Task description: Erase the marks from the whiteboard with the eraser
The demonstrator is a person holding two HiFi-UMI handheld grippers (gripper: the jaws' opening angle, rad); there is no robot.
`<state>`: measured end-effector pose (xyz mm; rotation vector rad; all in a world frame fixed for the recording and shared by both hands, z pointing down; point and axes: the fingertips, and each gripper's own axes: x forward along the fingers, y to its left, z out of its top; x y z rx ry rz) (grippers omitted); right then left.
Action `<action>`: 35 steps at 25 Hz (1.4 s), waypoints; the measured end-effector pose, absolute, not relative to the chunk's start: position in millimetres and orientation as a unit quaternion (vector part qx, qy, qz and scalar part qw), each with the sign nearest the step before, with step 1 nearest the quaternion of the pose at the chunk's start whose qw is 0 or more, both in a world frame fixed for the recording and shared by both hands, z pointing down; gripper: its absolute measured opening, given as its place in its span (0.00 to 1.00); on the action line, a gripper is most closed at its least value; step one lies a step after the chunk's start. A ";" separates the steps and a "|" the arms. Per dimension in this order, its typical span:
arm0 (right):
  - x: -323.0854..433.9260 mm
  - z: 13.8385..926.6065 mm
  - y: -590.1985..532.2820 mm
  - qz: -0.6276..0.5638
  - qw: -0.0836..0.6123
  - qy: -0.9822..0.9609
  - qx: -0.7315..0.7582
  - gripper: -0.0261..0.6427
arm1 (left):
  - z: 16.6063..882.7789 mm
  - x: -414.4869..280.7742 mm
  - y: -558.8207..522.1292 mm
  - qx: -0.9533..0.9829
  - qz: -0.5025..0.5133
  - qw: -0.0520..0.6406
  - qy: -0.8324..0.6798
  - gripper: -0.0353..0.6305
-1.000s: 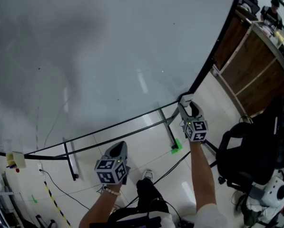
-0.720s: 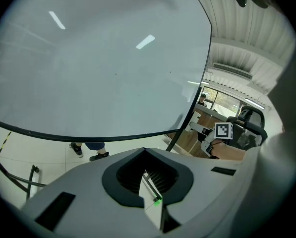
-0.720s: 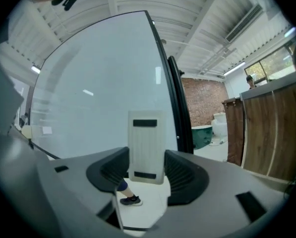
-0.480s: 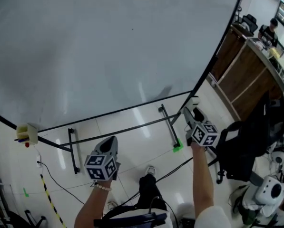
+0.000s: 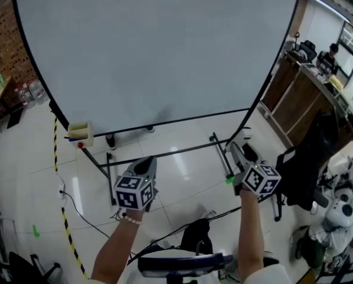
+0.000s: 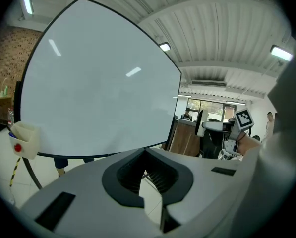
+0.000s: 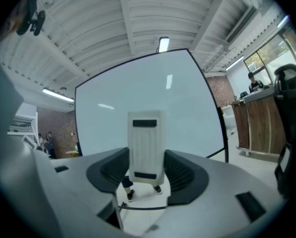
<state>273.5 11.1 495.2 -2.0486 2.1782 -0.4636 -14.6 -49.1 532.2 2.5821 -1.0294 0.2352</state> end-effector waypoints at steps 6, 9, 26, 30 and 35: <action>167.6 482.7 60.7 -0.173 0.075 0.742 -0.643 0.41 | 521.5 -59.0 -1.5 0.911 0.057 0.200 -0.357 0.03; 143.2 483.7 71.1 -0.171 0.077 0.747 -0.638 0.41 | 522.3 -68.9 13.6 0.907 0.044 0.214 -0.360 0.03; 155.2 493.2 86.2 -0.184 0.052 0.750 -0.634 0.41 | 519.5 -42.5 42.5 0.897 0.046 0.223 -0.378 0.03; 162.5 493.3 90.6 -0.185 0.054 0.749 -0.634 0.41 | 518.4 -30.6 44.7 0.899 0.047 0.222 -0.375 0.03; 172.0 495.5 93.3 -0.188 0.054 0.748 -0.634 0.41 | 512.1 -20.0 44.6 0.902 0.043 0.214 -0.373 0.03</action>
